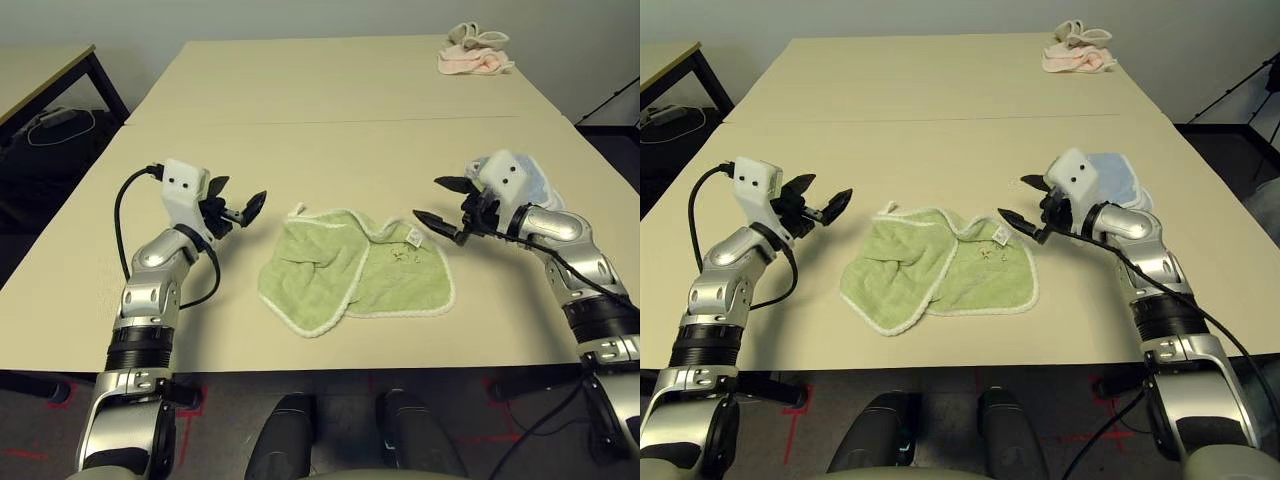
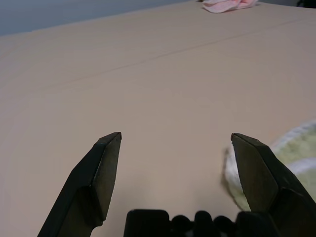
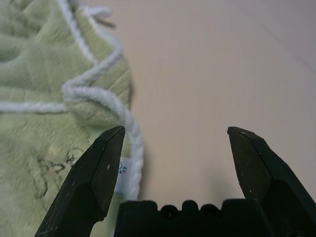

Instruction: Fold the towel and set it aside.

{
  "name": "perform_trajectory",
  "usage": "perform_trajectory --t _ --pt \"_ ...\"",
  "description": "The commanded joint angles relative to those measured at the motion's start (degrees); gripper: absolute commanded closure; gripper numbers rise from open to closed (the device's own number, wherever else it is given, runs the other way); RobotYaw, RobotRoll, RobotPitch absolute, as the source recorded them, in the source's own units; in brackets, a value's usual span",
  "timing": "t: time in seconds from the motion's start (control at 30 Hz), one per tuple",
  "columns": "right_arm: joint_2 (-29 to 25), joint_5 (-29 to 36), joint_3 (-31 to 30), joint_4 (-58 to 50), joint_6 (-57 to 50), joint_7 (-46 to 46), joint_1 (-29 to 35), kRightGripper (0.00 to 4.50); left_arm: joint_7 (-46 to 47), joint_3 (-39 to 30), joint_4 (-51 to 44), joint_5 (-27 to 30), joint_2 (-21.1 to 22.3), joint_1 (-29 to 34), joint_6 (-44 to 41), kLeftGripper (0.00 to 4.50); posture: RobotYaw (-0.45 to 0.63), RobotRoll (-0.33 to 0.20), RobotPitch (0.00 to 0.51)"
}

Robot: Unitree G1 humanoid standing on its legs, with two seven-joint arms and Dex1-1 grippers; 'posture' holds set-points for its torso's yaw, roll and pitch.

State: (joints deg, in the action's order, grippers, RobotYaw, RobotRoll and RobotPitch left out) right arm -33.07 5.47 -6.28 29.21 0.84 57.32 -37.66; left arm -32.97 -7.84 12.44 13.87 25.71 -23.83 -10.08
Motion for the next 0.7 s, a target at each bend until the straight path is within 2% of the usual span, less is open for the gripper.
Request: perform_trajectory --t 0.03,0.4,0.7 --pt "-0.7 -2.0 -2.4 6.2 2.0 5.3 -4.5 0.02 -0.2 1.0 -2.4 -0.3 -0.1 1.4 -0.8 0.00 0.12 0.000 0.087" --pt "-0.2 -6.9 -6.5 19.6 7.2 17.2 -14.2 0.02 0.1 0.6 -6.0 0.1 0.0 4.2 -2.1 0.00 0.16 0.000 0.091" --pt "2.1 -11.6 -9.2 26.8 11.8 18.2 -18.9 0.02 -1.3 1.2 -6.4 0.1 0.4 3.7 -3.4 0.00 0.16 0.000 0.090"
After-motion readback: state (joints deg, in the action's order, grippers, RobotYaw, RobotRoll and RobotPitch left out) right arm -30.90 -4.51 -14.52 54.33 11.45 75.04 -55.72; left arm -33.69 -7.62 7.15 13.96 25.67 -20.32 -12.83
